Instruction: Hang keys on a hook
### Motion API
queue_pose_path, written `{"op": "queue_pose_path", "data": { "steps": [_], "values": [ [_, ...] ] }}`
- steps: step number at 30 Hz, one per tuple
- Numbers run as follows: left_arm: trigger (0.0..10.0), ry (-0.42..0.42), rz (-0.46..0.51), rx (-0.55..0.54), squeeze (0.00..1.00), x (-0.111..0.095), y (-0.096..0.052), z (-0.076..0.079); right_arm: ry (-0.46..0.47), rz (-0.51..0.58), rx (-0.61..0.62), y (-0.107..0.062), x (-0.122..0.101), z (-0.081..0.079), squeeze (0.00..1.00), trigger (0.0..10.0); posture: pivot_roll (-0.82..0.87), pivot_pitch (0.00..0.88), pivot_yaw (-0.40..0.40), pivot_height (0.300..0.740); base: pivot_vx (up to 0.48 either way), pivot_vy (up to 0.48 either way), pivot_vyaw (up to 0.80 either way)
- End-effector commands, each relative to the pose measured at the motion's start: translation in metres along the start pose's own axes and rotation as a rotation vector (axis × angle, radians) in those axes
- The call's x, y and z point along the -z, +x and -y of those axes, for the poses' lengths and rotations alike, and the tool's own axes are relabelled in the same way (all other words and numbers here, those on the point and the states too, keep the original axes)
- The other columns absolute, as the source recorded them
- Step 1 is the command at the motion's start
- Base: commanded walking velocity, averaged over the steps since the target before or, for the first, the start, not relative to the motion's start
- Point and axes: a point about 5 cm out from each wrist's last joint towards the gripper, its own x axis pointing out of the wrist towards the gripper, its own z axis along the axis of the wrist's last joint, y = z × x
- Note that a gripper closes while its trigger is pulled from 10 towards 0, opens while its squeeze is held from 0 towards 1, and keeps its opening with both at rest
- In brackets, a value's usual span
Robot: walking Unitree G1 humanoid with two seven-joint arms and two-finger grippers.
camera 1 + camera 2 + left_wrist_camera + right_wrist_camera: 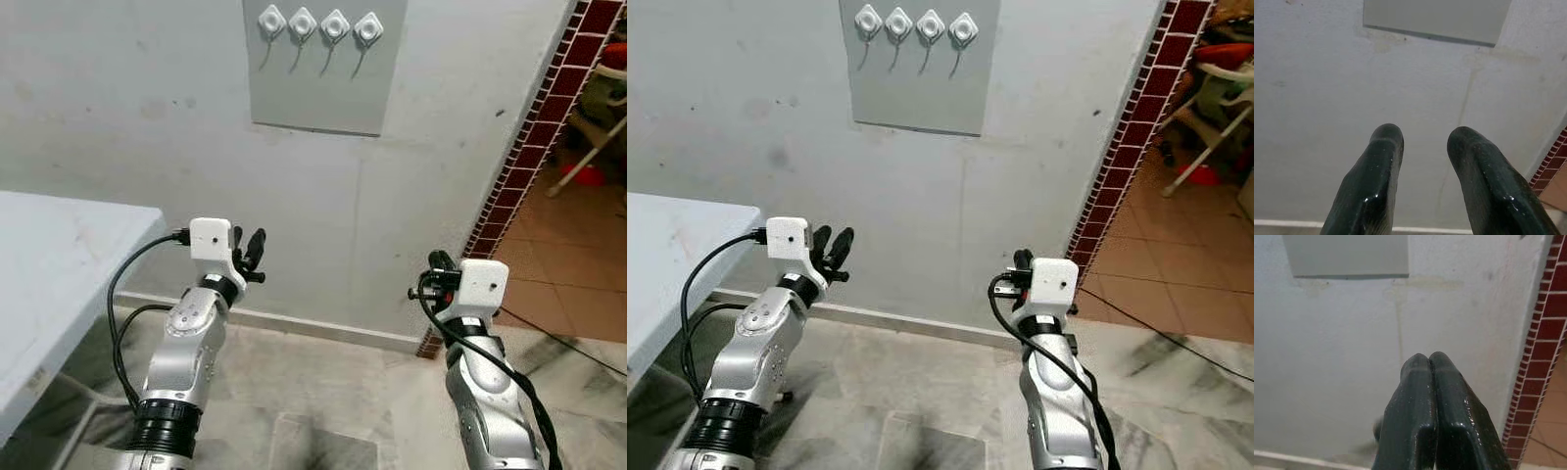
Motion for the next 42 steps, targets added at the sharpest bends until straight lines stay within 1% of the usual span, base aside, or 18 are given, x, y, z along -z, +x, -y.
{"op": "queue_pose_path", "data": {
  "steps": [1, 7, 16, 18, 21, 25, 26, 27, 31, 34, 37, 42],
  "values": [
    [10.0, 0.015, 0.012, 0.017, 0.0, -0.007, 0.002, -0.001, 0.011, 0.043, 0.007, 0.001, -0.009, -0.001, 0.0, 10.0, 0.13, 0.0, 0.03, 0.74, 0.0, 0.0, 0.0],
    [10.0, 0.022, 0.008, 0.023, 0.0, -0.009, 0.004, -0.001, 0.012, 0.055, 0.016, 0.003, -0.011, 0.002, 0.0, 10.0, 0.13, 0.0, 0.05, 0.74, 0.0, 0.0, 0.0],
    [10.0, 0.033, 0.002, 0.036, 0.0, -0.012, 0.007, -0.002, 0.02, 0.074, 0.026, 0.005, -0.014, -0.002, 0.0, 10.0, 0.1, 0.0, 0.079, 0.74, 0.0, 0.0, 0.0],
    [10.0, 0.032, 0.0, 0.044, 0.0, -0.011, 0.009, 0.001, 0.023, 0.076, 0.03, 0.003, -0.015, 0.0, 0.0, 10.0, 0.09, 0.0, 0.08, 0.74, 0.0, 0.0, 0.0],
    [10.0, 0.022, 0.001, 0.063, 0.0, -0.01, 0.013, 0.009, 0.025, 0.07, 0.03, 0.001, -0.015, 0.004, 0.0, 10.0, 0.07, 0.0, 0.081, 0.74, 0.0, 0.0, 0.0],
    [10.0, 0.02, 0.001, 0.075, 0.0, -0.009, 0.015, 0.014, 0.021, 0.069, 0.034, 0.001, -0.016, 0.007, 0.0, 10.0, 0.05, 0.0, 0.074, 0.74, 0.0, 0.0, 0.0],
    [10.0, 0.011, 0.001, 0.079, 0.0, -0.009, 0.017, 0.016, -0.012, 0.078, 0.053, 0.002, -0.018, 0.009, 0.0, 10.0, 0.04, 0.0, 0.071, 0.74, 0.0, 0.0, 0.0],
    [10.0, 0.005, 0.0, 0.081, 0.0, -0.009, 0.017, 0.016, -0.022, 0.078, 0.058, 0.003, -0.018, 0.01, 0.0, 10.0, 0.04, 0.0, 0.069, 0.74, 0.0, 0.0, 0.0],
    [10.0, -0.004, 0.002, 0.091, 0.0, -0.011, 0.021, 0.02, -0.013, 0.069, 0.059, 0.007, -0.02, 0.011, 0.0, 10.0, 0.03, 0.0, 0.059, 0.74, 0.0, 0.0, 0.0],
    [10.0, -0.002, 0.004, 0.091, 0.0, -0.011, 0.021, 0.021, -0.014, 0.069, 0.061, 0.008, -0.02, 0.012, 0.0, 10.0, 0.03, 0.0, 0.059, 0.74, 0.0, 0.0, 0.0],
    [10.0, -0.006, 0.004, 0.078, 0.0, -0.012, 0.021, 0.015, -0.011, 0.049, 0.039, 0.011, -0.02, 0.008, 0.0, 10.0, 0.05, 0.0, 0.044, 0.74, 0.0, 0.0, 0.0],
    [10.0, -0.004, 0.003, 0.073, 0.0, -0.01, 0.017, 0.011, -0.022, 0.038, 0.017, 0.012, -0.02, 0.005, 0.0, 10.0, 0.05, 0.0, 0.033, 0.74, 0.0, 0.0, 0.0]
  ]
}}
